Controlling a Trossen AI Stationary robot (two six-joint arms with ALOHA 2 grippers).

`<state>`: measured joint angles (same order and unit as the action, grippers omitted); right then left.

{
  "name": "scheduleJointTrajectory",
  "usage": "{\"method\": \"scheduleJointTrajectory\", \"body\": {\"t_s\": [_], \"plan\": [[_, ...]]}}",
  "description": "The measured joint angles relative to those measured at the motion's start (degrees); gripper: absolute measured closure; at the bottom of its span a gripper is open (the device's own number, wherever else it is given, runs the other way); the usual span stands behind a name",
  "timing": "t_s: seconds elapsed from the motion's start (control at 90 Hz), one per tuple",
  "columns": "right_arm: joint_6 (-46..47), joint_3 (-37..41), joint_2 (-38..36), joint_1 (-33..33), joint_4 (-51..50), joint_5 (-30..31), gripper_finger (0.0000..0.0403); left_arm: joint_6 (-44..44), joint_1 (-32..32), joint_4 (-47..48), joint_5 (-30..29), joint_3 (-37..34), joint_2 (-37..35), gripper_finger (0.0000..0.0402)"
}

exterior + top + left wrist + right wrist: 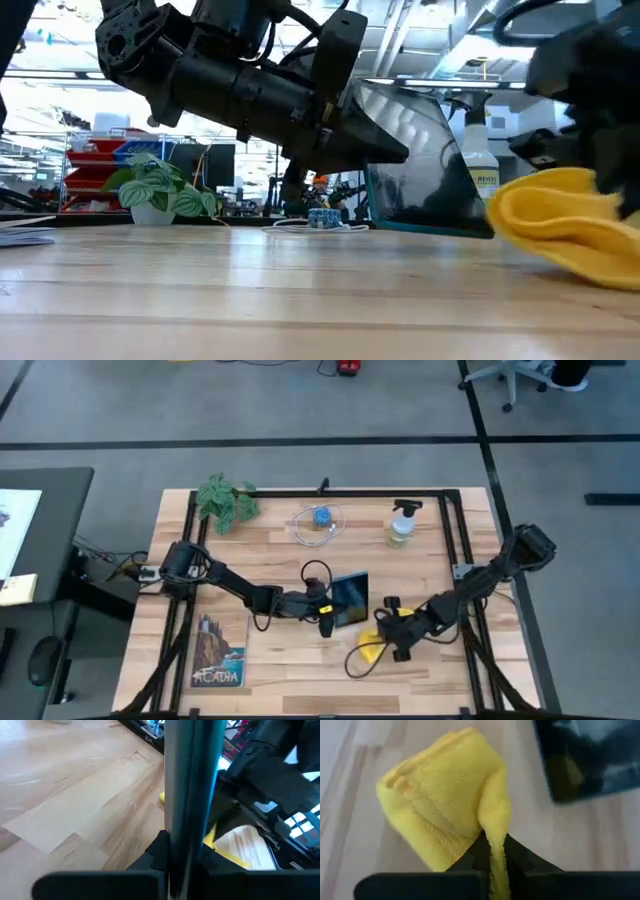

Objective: Apply microfiber cloth
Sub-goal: Wipe the tablet with the yellow microfiber cloth

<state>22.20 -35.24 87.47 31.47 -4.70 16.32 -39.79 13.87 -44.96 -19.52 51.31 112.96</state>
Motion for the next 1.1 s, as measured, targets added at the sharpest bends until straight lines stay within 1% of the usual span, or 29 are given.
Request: {"method": "scheduleJointTrajectory", "body": {"t_s": [0.1, 0.178, 0.244, 0.344, 0.433, 0.5, 0.556, 0.622, 0.733, 0.8, 0.889, 1.0, 1.1], "plan": [[0.0, -0.1, -0.4, -1.7, 0.7, -2.3, 0.0326, 0.1, 0.0, 1.0, 0.0, 0.0, -0.6, 0.0392], [-0.9, -0.1, -1.8, -2.9, 0.3, -4.8, 0.0278, 0.2, 0.0, 1.7, 0.0, 0.0, -0.9, 0.0392], [-1.6, -0.2, -4.0, -3.2, 0.2, -5.4, 0.0235, 0.9, 0.1, 1.8, 0.0, 0.0, -1.0, 0.0392], [-1.6, -0.2, -10.0, -3.3, -1.9, -4.2, 0.0176, 1.9, 0.4, 1.8, 0.0, 0.0, -1.0, 0.0392], [-0.9, -0.1, -16.6, -3.8, -6.9, 0.3, 0.0147, 2.7, 0.7, 1.9, 0.1, 0.0, -1.0, 0.0392], [-0.9, 1.0, -21.5, -4.7, -10.5, 5.3, 0.0141, 3.6, 0.8, 1.5, 0.1, 0.0, -1.0, 0.0392], [-1.5, 3.1, -25.4, -6.0, -9.8, 6.4, 0.014, 4.5, 1.1, 1.3, 0.1, 0.1, -1.0, 0.0392], [-2.8, 7.0, -29.4, -8.0, -4.3, 5.4, 0.0143, 6.2, 1.3, 1.6, 0.1, 0.5, -1.0, 0.0392], [-4.3, 14.6, -33.4, -11.4, 10.9, 0.7, 0.0151, 10.1, 2.0, 1.3, 0.1, 1.9, -1.0, 0.0392], [-4.7, 18.5, -33.6, -13.5, 20.3, -3.0, 0.0155, 12.3, 2.3, 1.4, 0.1, 2.7, -1.0, 0.0392], [-4.8, 21.3, -32.4, -15.8, 29.8, -7.3, 0.0159, 14.0, 2.5, 1.9, 0.2, 3.8, -1.0, 0.0392], [-6.1, 21.6, -29.8, -17.2, 35.5, -11.9, 0.0164, 15.2, 2.5, 2.7, 0.2, 4.8, -1.0, 0.0392], [-7.3, 20.7, -27.0, -17.6, 39.3, -14.7, 0.017, 15.6, 2.5, 4.4, 0.1, 5.7, -1.0, 0.0392]]}}
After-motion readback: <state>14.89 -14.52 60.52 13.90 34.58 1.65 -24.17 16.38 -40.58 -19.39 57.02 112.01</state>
